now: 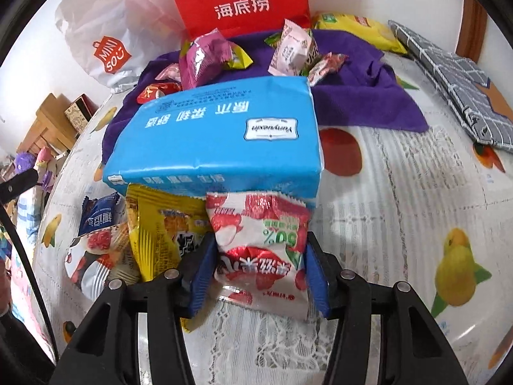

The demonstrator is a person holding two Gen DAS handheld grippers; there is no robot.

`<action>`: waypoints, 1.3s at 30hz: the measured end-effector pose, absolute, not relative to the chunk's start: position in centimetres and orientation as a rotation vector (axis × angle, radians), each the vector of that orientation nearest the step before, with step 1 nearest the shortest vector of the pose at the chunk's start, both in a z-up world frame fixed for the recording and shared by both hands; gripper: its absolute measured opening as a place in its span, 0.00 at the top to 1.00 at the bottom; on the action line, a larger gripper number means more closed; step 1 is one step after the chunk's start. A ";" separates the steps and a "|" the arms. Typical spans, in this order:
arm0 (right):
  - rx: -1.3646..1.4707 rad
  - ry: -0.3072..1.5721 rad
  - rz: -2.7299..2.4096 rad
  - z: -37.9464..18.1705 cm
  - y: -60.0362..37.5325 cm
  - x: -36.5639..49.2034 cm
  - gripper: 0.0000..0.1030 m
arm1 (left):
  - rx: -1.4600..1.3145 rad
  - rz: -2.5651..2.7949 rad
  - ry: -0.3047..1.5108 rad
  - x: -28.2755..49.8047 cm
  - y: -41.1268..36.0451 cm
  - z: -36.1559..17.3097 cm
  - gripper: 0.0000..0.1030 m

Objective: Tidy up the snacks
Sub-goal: 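Move both grippers back to the pile, right toward the red-white packet, then grasp the blue cookie packet with the left gripper while the right grasps the red-white packet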

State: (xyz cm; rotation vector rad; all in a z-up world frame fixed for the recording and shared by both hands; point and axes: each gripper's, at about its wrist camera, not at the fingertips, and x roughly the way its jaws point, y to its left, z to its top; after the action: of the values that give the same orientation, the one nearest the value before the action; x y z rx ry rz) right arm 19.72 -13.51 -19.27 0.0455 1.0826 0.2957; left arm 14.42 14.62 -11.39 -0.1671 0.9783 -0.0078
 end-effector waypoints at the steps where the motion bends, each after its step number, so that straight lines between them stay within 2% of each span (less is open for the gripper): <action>1: 0.030 1.078 0.294 -19.3 -13.3 19.7 0.48 | -0.169 -0.007 0.988 14.4 14.6 -11.7 0.28; 6: -0.081 1.043 0.291 -19.6 -12.5 19.3 0.52 | -0.170 -0.007 1.042 14.8 13.8 -13.8 0.28; 9: -0.063 1.038 0.291 -19.5 -13.3 18.9 0.55 | -0.178 -0.021 1.080 14.9 13.1 -15.2 0.28; 16: -0.022 1.025 0.255 -19.7 -16.7 18.0 0.55 | -0.215 -0.058 1.163 15.5 11.4 -18.0 0.28; 24: 0.006 0.984 0.262 -20.0 -19.4 17.8 0.55 | -0.182 0.001 1.123 15.4 9.9 -18.4 0.21; 39: -0.001 0.920 0.298 -20.2 -20.2 17.5 0.54 | -0.124 0.078 1.073 16.5 7.6 -18.9 0.22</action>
State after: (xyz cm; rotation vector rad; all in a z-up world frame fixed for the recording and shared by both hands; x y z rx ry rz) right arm 17.47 -20.19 -20.23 -0.0006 0.9205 0.2975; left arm 16.46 7.62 -18.90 -0.1244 1.0728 0.0781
